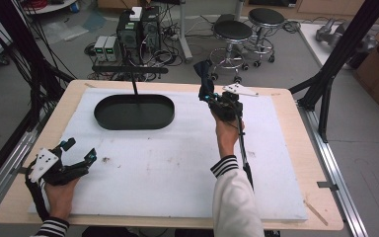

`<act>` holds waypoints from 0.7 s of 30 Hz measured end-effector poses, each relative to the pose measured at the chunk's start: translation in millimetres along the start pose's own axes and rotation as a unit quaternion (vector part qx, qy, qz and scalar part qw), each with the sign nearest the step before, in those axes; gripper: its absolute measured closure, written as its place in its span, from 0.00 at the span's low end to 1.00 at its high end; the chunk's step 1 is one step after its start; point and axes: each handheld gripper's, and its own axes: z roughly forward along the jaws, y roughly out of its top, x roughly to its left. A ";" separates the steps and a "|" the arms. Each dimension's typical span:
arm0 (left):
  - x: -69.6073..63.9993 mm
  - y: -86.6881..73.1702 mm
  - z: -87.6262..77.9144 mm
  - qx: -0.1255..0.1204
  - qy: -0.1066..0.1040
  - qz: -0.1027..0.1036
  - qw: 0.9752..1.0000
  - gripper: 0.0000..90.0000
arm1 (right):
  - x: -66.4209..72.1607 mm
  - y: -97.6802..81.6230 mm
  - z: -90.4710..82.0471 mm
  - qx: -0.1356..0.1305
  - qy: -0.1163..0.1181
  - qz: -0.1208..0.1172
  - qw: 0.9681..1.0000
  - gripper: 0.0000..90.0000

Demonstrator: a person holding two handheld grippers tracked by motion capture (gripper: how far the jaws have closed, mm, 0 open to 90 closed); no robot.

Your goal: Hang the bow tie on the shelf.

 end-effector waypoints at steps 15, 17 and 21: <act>0.5 0.1 -0.1 0.001 0.001 -0.002 1.000 0.17 | 27.4 15.7 27.6 -0.011 0.032 0.002 0.999 0.94; 0.6 0.1 -0.1 0.001 0.001 -0.003 1.000 0.17 | 32.2 18.1 31.1 -0.017 0.037 0.000 0.999 0.94; 0.6 0.1 -0.1 0.001 0.001 -0.003 1.000 0.17 | 40.4 19.3 38.8 -0.015 0.043 -0.001 0.999 0.94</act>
